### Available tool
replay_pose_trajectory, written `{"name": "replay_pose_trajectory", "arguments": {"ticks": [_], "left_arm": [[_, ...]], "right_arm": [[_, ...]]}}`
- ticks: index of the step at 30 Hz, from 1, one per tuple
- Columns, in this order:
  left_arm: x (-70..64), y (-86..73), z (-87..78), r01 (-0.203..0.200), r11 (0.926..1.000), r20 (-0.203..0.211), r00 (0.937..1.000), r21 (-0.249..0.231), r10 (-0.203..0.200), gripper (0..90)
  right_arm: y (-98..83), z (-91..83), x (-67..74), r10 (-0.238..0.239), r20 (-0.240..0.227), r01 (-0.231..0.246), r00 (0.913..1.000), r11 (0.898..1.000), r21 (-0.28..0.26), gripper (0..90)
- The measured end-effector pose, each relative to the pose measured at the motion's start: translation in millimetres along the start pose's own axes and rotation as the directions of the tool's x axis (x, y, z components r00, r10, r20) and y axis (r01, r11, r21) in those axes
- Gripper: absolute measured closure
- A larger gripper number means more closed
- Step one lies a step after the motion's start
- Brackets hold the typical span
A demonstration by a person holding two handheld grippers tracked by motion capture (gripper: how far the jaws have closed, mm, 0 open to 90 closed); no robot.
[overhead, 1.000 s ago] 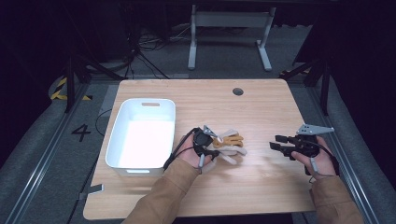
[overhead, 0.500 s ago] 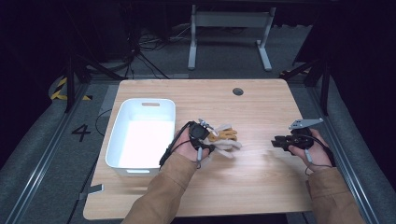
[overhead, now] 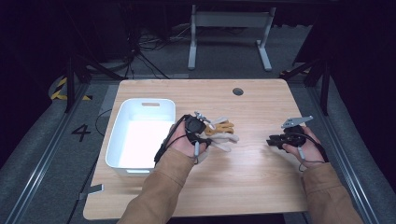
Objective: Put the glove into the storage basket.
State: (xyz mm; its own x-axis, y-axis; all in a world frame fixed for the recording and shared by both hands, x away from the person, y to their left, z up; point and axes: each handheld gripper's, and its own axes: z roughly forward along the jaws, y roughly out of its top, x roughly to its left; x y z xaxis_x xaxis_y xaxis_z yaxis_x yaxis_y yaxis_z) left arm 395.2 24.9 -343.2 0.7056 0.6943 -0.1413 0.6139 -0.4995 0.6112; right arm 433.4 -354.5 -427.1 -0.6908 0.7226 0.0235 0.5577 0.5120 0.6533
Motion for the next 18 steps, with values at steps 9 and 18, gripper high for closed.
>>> {"name": "replay_pose_trajectory", "arguments": {"ticks": [9, 18], "left_arm": [[11.3, 5.4, -9.3, 0.052, 0.9986, -0.008, 0.9986, 0.009, -0.052, 66.8], [25.0, 17.6, -19.7, 0.166, 0.9858, -0.074, 0.9838, 0.026, -0.163, 66.8]], "right_arm": [[-3.6, 3.4, 0.3, 0.012, -0.027, -0.012, 0.9995, 1.0, 0.001, 71.1], [-10.2, 0.8, 0.2, 0.036, -0.046, -0.037, 0.9983, 0.999, -0.013, 70.7]]}}
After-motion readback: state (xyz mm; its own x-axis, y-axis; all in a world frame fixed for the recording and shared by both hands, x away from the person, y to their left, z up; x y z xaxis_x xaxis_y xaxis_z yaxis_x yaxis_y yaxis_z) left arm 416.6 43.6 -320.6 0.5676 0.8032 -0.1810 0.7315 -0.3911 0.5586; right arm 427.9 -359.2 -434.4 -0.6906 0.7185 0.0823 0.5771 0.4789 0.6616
